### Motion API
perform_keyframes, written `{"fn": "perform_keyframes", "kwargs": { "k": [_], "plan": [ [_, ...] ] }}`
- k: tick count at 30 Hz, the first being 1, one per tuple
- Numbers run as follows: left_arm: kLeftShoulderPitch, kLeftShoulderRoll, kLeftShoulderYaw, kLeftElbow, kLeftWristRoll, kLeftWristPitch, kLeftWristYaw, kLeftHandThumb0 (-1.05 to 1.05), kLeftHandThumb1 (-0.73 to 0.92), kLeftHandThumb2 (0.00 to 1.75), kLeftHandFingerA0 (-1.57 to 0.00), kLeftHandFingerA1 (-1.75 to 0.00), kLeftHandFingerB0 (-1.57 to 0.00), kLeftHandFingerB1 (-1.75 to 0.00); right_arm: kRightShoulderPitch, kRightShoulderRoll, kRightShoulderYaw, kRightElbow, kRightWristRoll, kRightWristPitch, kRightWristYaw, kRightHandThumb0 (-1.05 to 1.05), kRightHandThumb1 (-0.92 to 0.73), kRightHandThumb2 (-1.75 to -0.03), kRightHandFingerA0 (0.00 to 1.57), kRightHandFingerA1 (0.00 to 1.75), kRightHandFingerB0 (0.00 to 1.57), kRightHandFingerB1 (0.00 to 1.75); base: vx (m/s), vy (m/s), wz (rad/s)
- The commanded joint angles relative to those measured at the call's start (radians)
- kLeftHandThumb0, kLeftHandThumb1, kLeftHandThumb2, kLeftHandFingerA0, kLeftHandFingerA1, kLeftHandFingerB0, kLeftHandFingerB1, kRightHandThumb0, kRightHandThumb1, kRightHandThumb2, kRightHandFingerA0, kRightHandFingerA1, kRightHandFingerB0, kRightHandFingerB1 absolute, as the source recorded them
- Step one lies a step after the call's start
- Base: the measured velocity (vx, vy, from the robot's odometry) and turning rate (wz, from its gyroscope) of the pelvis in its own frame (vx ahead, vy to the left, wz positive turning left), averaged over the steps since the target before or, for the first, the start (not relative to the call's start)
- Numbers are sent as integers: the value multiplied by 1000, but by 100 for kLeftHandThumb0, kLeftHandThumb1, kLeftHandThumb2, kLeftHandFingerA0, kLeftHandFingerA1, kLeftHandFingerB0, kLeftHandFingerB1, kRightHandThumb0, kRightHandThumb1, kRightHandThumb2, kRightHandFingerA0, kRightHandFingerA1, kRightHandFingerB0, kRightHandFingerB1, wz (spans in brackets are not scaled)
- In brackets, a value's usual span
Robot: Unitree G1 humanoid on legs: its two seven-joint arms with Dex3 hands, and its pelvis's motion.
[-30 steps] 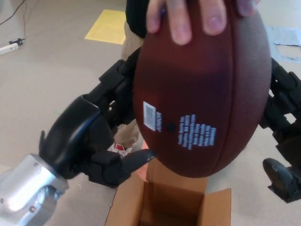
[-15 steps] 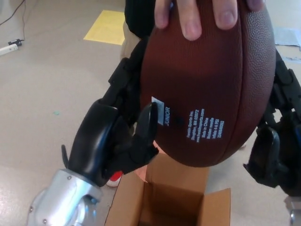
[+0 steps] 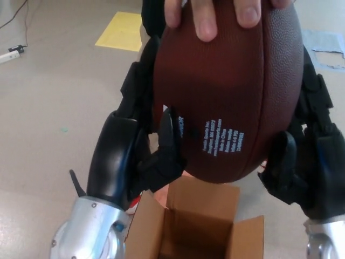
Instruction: Use both hands to pick up a football from a person and place it into a container beneath
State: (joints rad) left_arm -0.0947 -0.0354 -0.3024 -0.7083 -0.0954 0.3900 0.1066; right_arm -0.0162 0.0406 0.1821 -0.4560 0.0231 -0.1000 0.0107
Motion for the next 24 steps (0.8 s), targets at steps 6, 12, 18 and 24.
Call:
{"fn": "perform_keyframes", "kwargs": {
  "k": [6,12,18,24],
  "plan": [
    [-49,-37,-98,70,44,18,-16,-85,92,114,0,-13,0,-8,-86,-4,161,102,-188,81,-16,-89,-82,-115,0,10,0,10,0,0,0],
    [-71,-51,-66,158,21,-25,-34,-87,92,109,0,-4,0,0,-123,-3,145,163,-151,112,-19,-89,-81,-115,0,10,0,10,0,0,0],
    [-87,-63,-42,224,7,-22,-38,-65,92,85,0,0,0,0,-141,5,130,227,-121,129,-25,-87,-77,-114,0,12,0,13,0,0,0],
    [-116,-69,-10,334,-14,-46,-71,-81,92,114,0,-10,0,-8,-167,8,101,337,-100,100,-30,-92,-80,-115,0,9,2,11,0,0,0]
  ]
}}
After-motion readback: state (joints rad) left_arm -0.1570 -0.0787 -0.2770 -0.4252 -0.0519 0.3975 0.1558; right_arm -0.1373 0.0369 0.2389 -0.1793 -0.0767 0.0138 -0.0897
